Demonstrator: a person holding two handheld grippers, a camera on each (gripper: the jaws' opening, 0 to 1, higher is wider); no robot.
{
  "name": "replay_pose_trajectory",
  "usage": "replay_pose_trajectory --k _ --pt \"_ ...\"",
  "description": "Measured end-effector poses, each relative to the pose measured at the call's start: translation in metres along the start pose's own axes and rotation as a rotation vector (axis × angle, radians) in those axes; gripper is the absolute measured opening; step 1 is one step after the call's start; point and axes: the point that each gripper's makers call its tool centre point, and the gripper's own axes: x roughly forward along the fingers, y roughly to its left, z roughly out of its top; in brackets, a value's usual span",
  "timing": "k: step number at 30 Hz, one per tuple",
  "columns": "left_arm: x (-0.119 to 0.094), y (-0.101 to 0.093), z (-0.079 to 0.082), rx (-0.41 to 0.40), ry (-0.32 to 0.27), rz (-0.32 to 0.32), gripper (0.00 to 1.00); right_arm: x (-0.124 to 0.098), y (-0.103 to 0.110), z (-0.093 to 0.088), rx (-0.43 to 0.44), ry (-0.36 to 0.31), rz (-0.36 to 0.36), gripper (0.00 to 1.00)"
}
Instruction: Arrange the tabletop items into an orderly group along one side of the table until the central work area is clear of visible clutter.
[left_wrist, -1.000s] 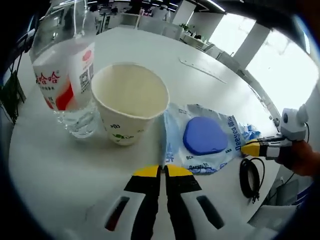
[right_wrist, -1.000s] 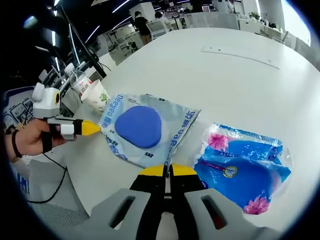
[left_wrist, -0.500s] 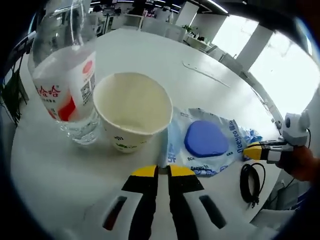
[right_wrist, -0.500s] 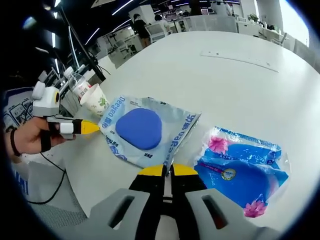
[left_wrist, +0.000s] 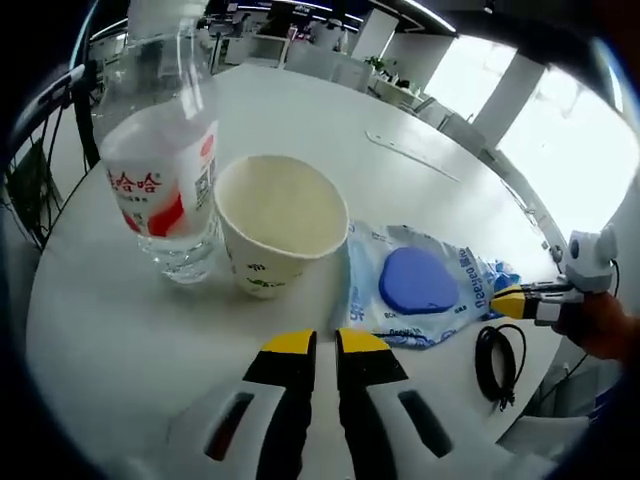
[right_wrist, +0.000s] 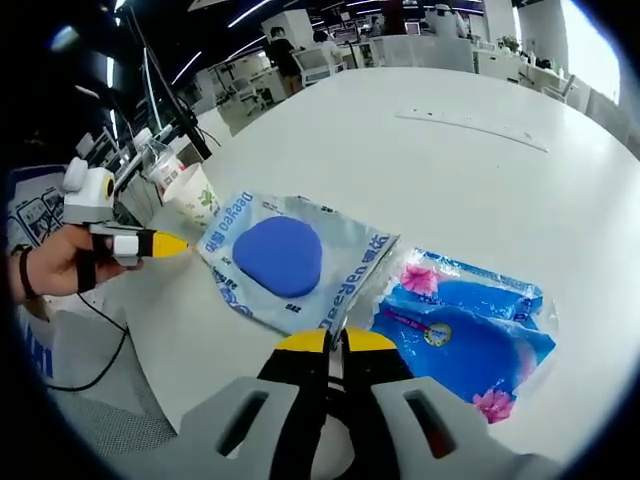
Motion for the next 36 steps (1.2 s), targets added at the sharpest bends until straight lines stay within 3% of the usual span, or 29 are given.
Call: replay_pose_trajectory --k 14,36 --pt "-0.021 0.004 -0.016 -0.012 -0.006 0.005 0.05 0.012 -0.003 0.011 0.013 -0.011 -0.013 0.0" --pt "-0.034 -0.001 -0.016 0.02 -0.025 -0.018 0.06 0.008 0.003 0.002 0.04 -0.003 0.002 0.03"
